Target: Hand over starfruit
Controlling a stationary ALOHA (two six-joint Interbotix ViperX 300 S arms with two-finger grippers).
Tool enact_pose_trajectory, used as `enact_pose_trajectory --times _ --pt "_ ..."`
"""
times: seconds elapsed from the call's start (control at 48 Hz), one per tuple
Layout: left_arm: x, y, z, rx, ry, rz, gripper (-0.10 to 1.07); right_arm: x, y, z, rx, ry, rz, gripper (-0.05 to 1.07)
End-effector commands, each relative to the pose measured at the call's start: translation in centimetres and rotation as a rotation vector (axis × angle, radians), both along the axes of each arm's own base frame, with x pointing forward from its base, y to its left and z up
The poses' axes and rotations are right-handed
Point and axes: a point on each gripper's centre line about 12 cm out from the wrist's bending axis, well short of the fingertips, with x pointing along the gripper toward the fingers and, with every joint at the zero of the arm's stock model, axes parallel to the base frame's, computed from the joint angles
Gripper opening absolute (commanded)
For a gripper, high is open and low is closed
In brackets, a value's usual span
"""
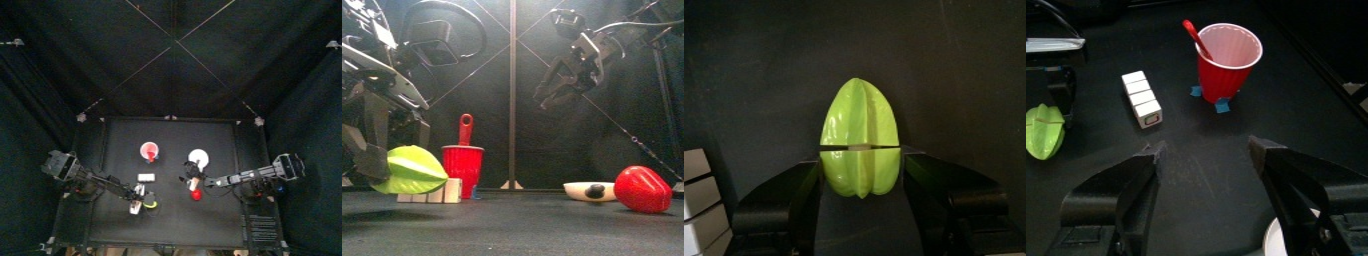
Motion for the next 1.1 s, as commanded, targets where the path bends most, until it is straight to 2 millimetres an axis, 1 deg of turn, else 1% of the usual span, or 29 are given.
enact_pose_trajectory --times 0.0,0.062,0.146,0.333,0.396,0.521,0.646,0.75,0.854,0.938,1.083 --pt "0.7 -0.2 1.4 -0.014 -0.049 0.000 0.71 -0.1 0.0 1.2 0.005 -0.036 -0.002 0.96" --pt "0.8 0.0 1.7 -0.016 -0.058 0.003 0.71 -0.1 0.1 1.3 0.010 -0.040 -0.003 0.96" --pt "1.4 0.6 2.8 -0.027 -0.097 0.026 0.71 -0.1 0.0 1.3 0.026 -0.042 -0.012 0.96" --pt "2.9 3.2 6.4 -0.049 -0.212 0.106 0.71 0.1 0.0 1.6 0.106 -0.053 -0.051 0.96" --pt "3.3 4.4 7.4 -0.053 -0.253 0.138 0.71 0.2 0.1 2.1 0.138 -0.068 -0.066 0.96" --pt "3.4 6.2 8.7 -0.045 -0.308 0.176 0.71 0.1 0.0 3.9 0.230 -0.123 -0.108 0.96" --pt "3.3 7.9 9.9 0.009 -0.365 0.171 0.71 -0.2 -0.5 5.4 0.357 -0.178 -0.171 0.96" --pt "3.1 8.4 10.6 0.058 -0.411 0.136 0.71 -0.2 -0.7 5.7 0.482 -0.209 -0.180 0.96" --pt "2.9 8.4 10.3 0.070 -0.448 0.105 0.71 0.4 -0.4 5.9 0.542 -0.225 -0.100 0.96" --pt "3.0 8.3 10.1 0.062 -0.498 0.085 0.71 1.0 -0.1 5.8 0.532 -0.218 -0.031 0.96" --pt "3.0 8.3 10.5 0.029 -0.582 0.078 0.71 1.6 0.0 5.0 0.413 -0.176 0.084 0.96"
